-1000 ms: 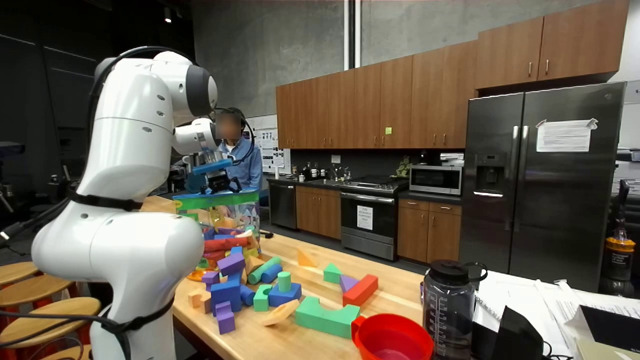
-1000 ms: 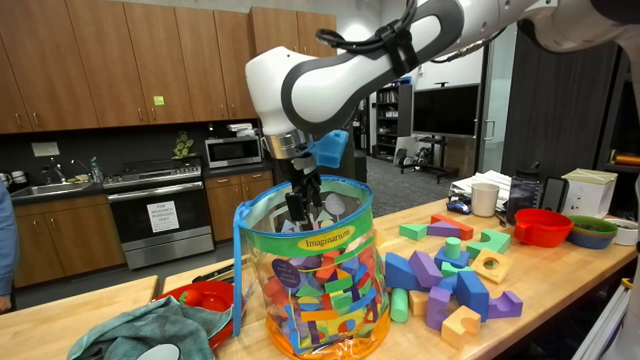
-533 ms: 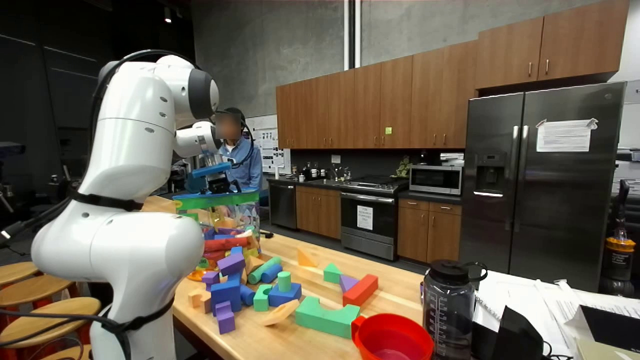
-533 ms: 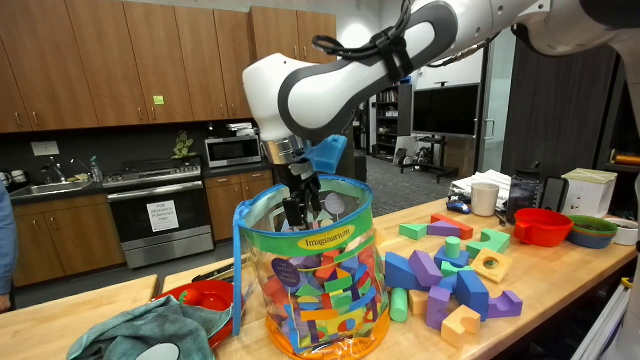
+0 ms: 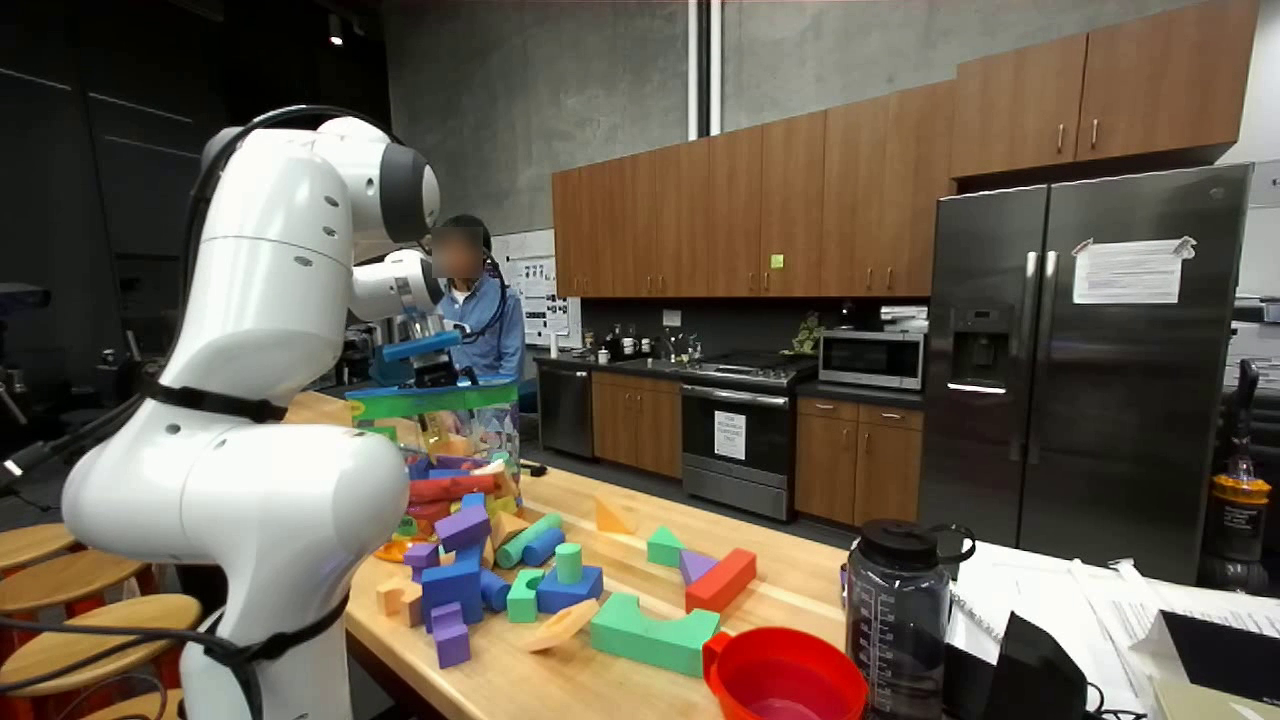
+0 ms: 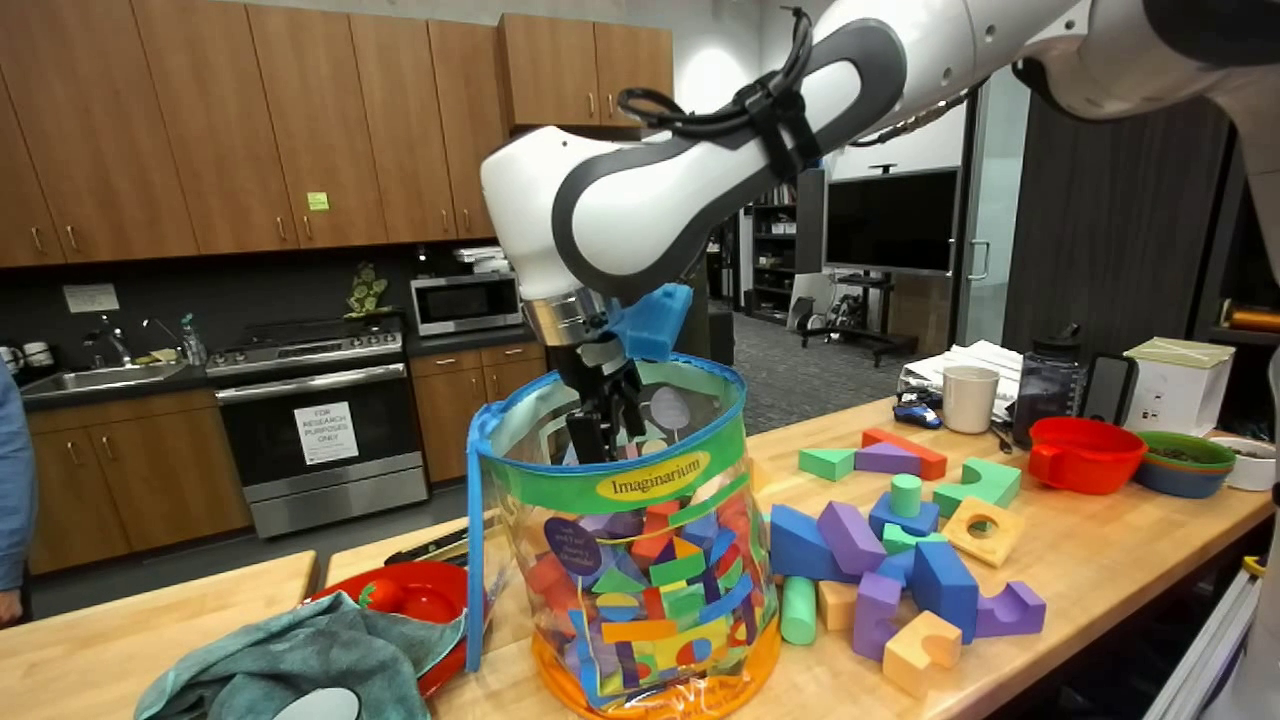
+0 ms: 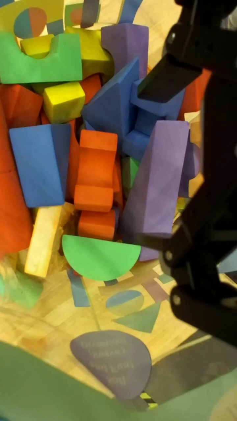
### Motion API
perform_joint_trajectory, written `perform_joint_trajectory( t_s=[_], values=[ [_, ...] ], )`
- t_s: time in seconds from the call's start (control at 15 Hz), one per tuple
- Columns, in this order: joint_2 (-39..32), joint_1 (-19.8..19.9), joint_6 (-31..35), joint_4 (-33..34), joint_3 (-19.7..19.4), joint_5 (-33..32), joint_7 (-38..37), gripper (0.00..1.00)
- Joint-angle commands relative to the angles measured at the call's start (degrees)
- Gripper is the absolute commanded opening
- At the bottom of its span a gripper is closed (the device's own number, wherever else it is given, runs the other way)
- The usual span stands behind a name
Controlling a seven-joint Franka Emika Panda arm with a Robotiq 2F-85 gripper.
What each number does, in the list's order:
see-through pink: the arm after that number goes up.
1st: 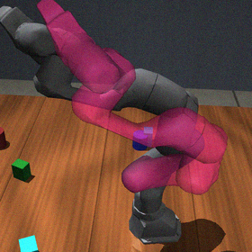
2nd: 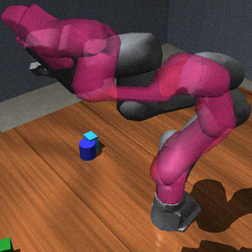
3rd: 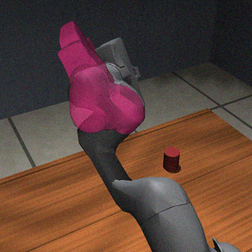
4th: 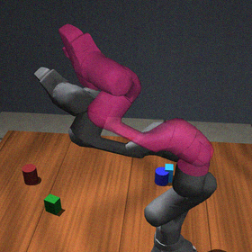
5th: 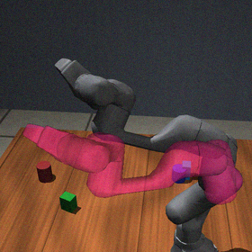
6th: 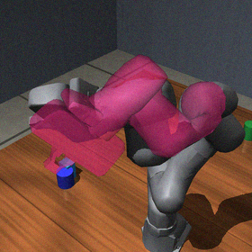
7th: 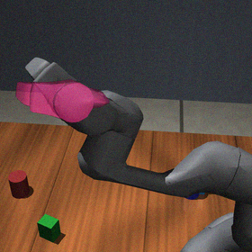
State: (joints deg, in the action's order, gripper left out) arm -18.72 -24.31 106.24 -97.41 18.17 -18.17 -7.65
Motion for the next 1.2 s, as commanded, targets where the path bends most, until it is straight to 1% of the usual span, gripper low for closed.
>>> perform_joint_trajectory(
  t_s=[0.0, 0.67, 1.13],
  values=[
    [0.00, -1.08, -1.10, 0.29, -0.73, -0.26, -0.89, 1.00],
    [-0.09, -1.80, -1.08, 0.09, -0.67, -0.24, -1.77, 1.00],
    [0.73, -1.69, -0.08, -0.52, -0.23, 1.01, -0.72, 1.00]
  ],
)
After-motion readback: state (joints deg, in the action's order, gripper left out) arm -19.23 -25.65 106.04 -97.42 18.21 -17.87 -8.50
